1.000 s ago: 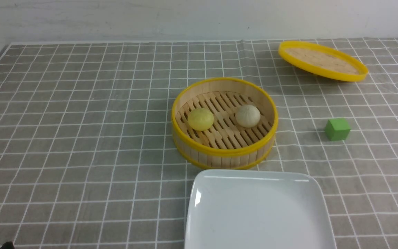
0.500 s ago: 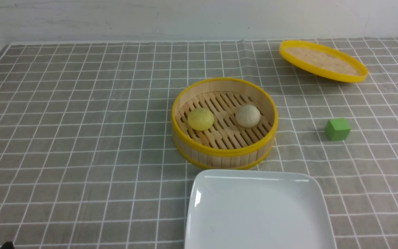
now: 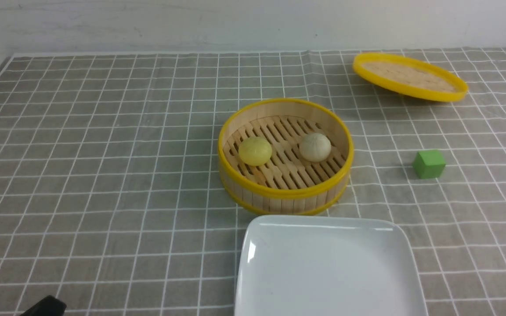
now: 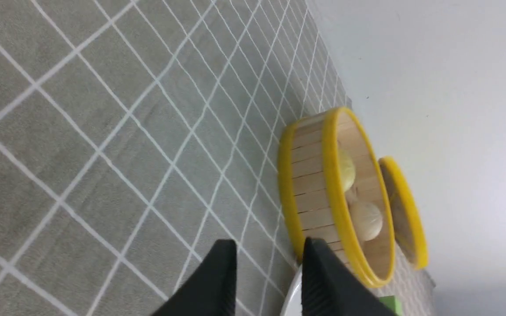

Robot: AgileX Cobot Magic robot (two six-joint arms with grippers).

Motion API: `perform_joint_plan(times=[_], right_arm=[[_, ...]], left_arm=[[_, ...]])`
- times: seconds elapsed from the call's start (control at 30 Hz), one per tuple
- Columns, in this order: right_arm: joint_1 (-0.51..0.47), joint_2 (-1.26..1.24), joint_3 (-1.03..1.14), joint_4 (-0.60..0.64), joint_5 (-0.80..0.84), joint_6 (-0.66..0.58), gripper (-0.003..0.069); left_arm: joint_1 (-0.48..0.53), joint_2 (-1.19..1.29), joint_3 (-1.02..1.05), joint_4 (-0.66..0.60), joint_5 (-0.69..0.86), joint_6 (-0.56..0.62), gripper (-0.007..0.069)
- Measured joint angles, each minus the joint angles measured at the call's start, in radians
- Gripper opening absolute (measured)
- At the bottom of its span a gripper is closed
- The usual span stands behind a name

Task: Put the steamed buns into the plate on the grey tablecloth.
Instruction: 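Reach toward a bun in the bamboo steamer with the right gripper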

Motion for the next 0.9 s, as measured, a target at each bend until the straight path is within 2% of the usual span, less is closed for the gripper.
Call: perform_joint_plan(times=[0.17, 0.27, 0.3, 0.33, 0.37, 0.4, 0.43, 0.47, 0.5, 0.6, 0.67, 0.73, 0.83, 0.9], right_arm=[[0.000, 0.000, -0.023, 0.029, -0.062, -0.016, 0.0224], [0.000, 0.019, -0.189, -0.033, -0.138, -0.170, 0.0144], [0.000, 0.023, -0.189, -0.033, -0.138, -0.170, 0.0139], [0.000, 0.086, -0.321, -0.106, -0.126, -0.287, 0.0078], [0.000, 0.095, -0.321, -0.106, -0.126, -0.287, 0.0072], [0.000, 0.187, -0.428, -0.172, -0.061, -0.374, 0.0021], [0.000, 0.243, -0.490, -0.203, -0.011, -0.407, 0.0004], [0.000, 0.274, -0.514, -0.224, 0.035, -0.427, 0.0000], [0.000, 0.391, -0.589, -0.263, 0.154, -0.456, -0.0003], [0.000, 0.678, -0.695, -0.274, 0.375, -0.485, -0.0003], [0.000, 0.867, -0.749, -0.208, 0.466, -0.559, -0.0001], [0.009, 1.025, -0.810, -0.095, 0.511, -0.691, 0.0000], [0.062, 1.250, -0.933, 0.103, 0.569, -0.935, 0.0000], [0.109, 1.376, -1.040, 0.178, 0.608, -1.025, 0.0001]], left_arm=[[0.000, 0.000, 0.000, -0.029, -0.039, -0.011, 0.0241], [0.000, 0.000, 0.000, -0.046, -0.067, -0.007, 0.0221], [0.000, 0.000, 0.000, -0.046, -0.067, -0.006, 0.0219], [0.000, 0.000, 0.000, -0.047, -0.069, 0.010, 0.0197], [0.000, 0.000, -0.001, -0.047, -0.069, 0.013, 0.0194], [0.000, 0.000, -0.016, -0.047, -0.057, 0.042, 0.0167], [0.000, 0.000, -0.030, -0.046, -0.048, 0.056, 0.0150], [0.000, 0.000, -0.038, -0.046, -0.042, 0.071, 0.0142], [0.000, 0.000, -0.072, -0.046, -0.027, 0.106, 0.0107], [0.000, 0.000, -0.132, -0.044, 0.024, 0.166, 0.0046], [0.000, 0.033, -0.175, -0.032, 0.082, 0.180, 0.0011], [0.000, 0.075, -0.206, -0.015, 0.134, 0.188, 0.0002], [0.000, 0.195, -0.265, 0.032, 0.253, 0.191, 0.0002], [0.000, 0.273, -0.306, 0.065, 0.330, 0.195, 0.0002]])
